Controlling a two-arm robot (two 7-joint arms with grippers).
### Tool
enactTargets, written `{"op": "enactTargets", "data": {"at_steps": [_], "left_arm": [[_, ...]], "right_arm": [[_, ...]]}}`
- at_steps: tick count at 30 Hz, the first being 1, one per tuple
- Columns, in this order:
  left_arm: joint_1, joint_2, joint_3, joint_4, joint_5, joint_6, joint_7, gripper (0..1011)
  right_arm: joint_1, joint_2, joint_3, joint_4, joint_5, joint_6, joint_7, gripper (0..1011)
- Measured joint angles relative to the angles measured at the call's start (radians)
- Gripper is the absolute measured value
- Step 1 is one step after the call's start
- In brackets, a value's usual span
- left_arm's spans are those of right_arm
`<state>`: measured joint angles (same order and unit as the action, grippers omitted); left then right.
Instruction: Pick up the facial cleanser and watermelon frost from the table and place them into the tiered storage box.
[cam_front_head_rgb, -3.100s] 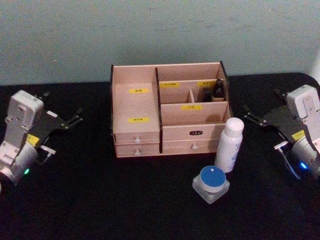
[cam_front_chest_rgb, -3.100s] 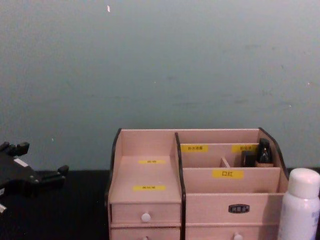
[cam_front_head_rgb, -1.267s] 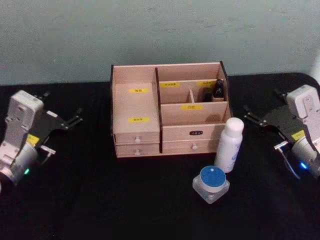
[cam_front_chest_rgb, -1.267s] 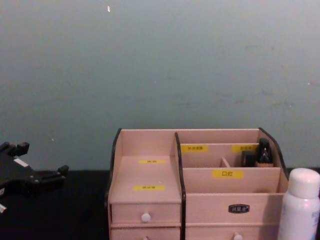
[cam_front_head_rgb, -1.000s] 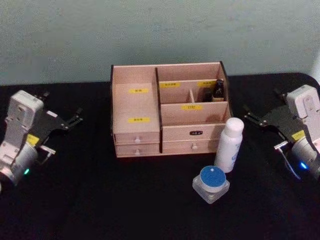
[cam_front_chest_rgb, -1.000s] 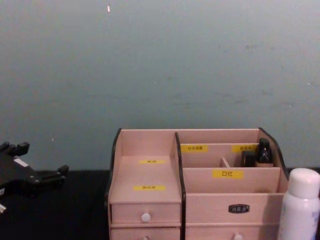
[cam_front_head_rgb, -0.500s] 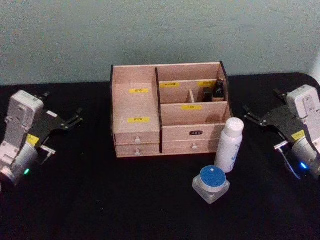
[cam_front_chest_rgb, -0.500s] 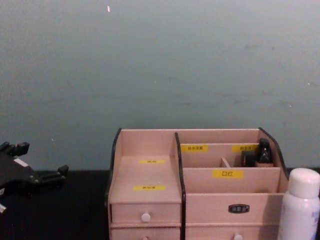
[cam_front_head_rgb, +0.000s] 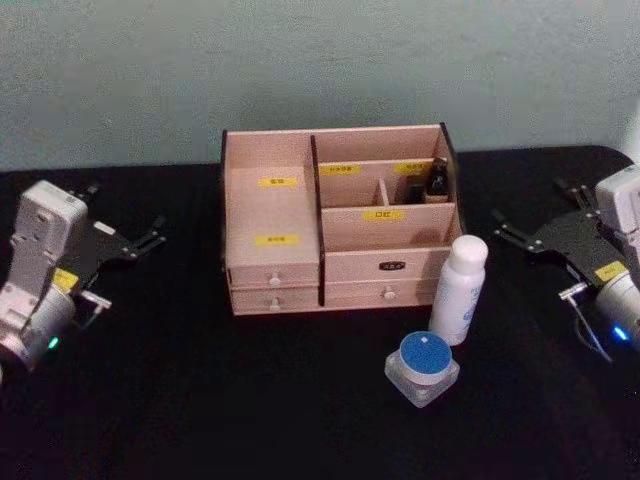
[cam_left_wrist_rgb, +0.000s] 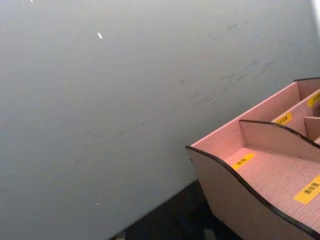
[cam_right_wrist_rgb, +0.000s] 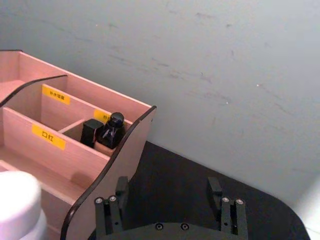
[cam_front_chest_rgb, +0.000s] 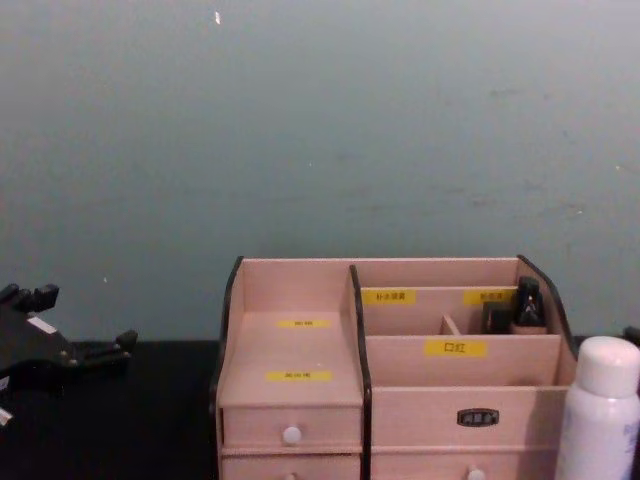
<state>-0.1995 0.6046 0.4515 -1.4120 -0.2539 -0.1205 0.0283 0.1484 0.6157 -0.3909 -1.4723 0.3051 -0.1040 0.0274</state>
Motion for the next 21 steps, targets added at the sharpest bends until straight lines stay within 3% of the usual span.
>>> {"op": "enactTargets", "data": {"at_steps": [9, 14, 21], "left_arm": [[0.000, 0.000, 0.000, 0.000, 0.000, 0.000, 0.000, 1001], [0.000, 0.000, 0.000, 0.000, 0.000, 0.000, 0.000, 1001], [0.000, 0.000, 0.000, 0.000, 0.000, 0.000, 0.000, 1001]], "right_arm": [[-0.104, 0.038, 0.073, -0.104, 0.078, 0.041, 0.037, 1000], [-0.196, 0.069, 0.118, -0.180, 0.129, 0.063, 0.066, 1000], [-0.301, 0.107, 0.153, -0.265, 0.181, 0.101, 0.122, 1000]]}}
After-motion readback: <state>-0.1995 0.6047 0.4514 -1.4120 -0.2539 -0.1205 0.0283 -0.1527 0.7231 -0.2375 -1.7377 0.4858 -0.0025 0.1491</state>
